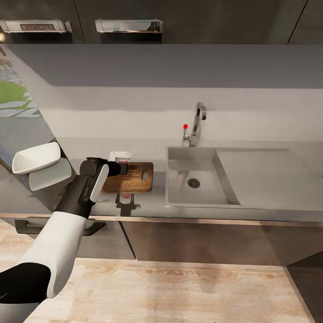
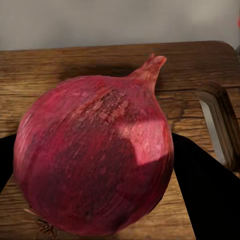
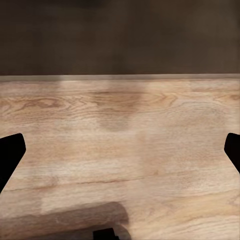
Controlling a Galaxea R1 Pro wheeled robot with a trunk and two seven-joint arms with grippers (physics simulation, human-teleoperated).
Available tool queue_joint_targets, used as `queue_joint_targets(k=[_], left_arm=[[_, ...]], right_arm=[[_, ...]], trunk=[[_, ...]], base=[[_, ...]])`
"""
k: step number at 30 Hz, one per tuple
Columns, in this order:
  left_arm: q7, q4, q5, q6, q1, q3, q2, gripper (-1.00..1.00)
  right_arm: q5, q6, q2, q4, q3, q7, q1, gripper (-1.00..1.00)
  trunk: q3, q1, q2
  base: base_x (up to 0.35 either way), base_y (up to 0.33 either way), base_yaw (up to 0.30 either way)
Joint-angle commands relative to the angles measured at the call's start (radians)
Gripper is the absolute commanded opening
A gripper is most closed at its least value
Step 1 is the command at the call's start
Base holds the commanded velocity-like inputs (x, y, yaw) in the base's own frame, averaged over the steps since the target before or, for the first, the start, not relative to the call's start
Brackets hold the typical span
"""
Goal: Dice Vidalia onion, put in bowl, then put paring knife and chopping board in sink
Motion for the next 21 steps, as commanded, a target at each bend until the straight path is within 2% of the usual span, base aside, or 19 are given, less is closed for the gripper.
queue_joint_targets(k=[1, 21], left_arm=[[0.006, 0.004, 0.008, 0.004, 0.001, -0.001, 0.0, -1.0], [0.006, 0.009, 0.007, 0.003, 0.005, -0.001, -0.001, -1.0]], right_arm=[[0.0, -0.002, 0.0, 0.001, 0.006, -0.008, 0.0, 1.0], [0.001, -0.001, 0.0, 0.001, 0.008, -0.007, -0.001, 1.0]], trunk=[[-0.001, 0.0, -0.001], [-0.001, 0.0, -0.001]], base=[[0.0, 0.0, 0.0], [0.0, 0.0, 0.0]])
